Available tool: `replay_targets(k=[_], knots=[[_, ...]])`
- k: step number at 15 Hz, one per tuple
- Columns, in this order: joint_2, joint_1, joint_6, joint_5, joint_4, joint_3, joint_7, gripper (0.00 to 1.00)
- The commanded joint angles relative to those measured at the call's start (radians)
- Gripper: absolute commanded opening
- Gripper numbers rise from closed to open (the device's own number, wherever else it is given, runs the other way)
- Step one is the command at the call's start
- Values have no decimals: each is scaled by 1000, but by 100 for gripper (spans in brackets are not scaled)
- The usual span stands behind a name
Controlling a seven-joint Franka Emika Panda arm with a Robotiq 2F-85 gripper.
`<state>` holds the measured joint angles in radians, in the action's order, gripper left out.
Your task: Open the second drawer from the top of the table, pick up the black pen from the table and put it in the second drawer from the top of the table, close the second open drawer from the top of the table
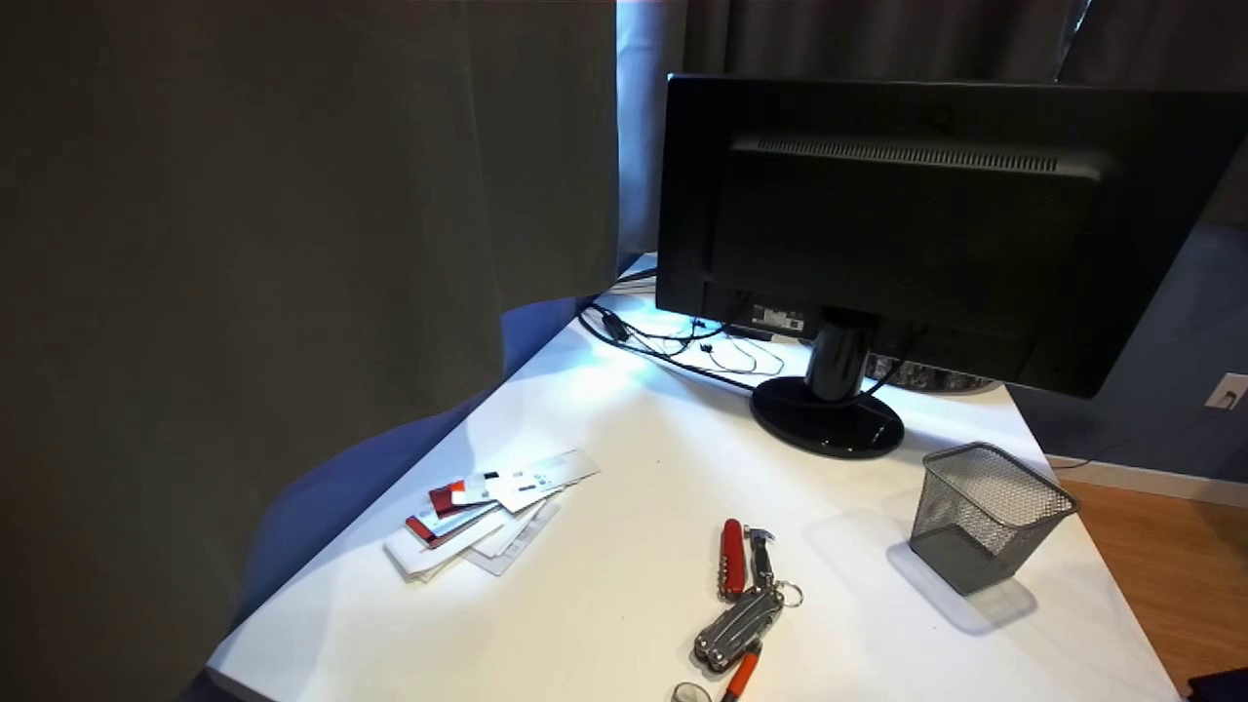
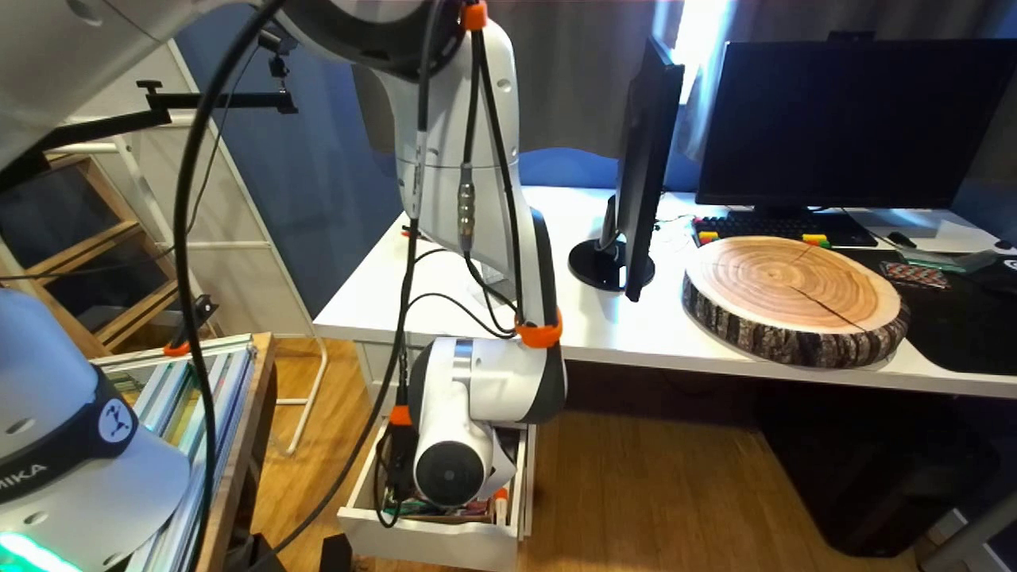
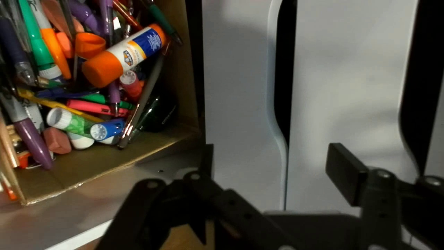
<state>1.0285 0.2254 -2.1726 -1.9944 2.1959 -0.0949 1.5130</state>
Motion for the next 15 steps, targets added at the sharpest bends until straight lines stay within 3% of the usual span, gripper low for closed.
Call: replay_targets(k=[1,9,15], knots=[[-141,15,-64,59,125,-18,-33,100],[-381,25,-251,178,299,-12,-91,100],[-561,39,-395,311,415,47,-263,100]])
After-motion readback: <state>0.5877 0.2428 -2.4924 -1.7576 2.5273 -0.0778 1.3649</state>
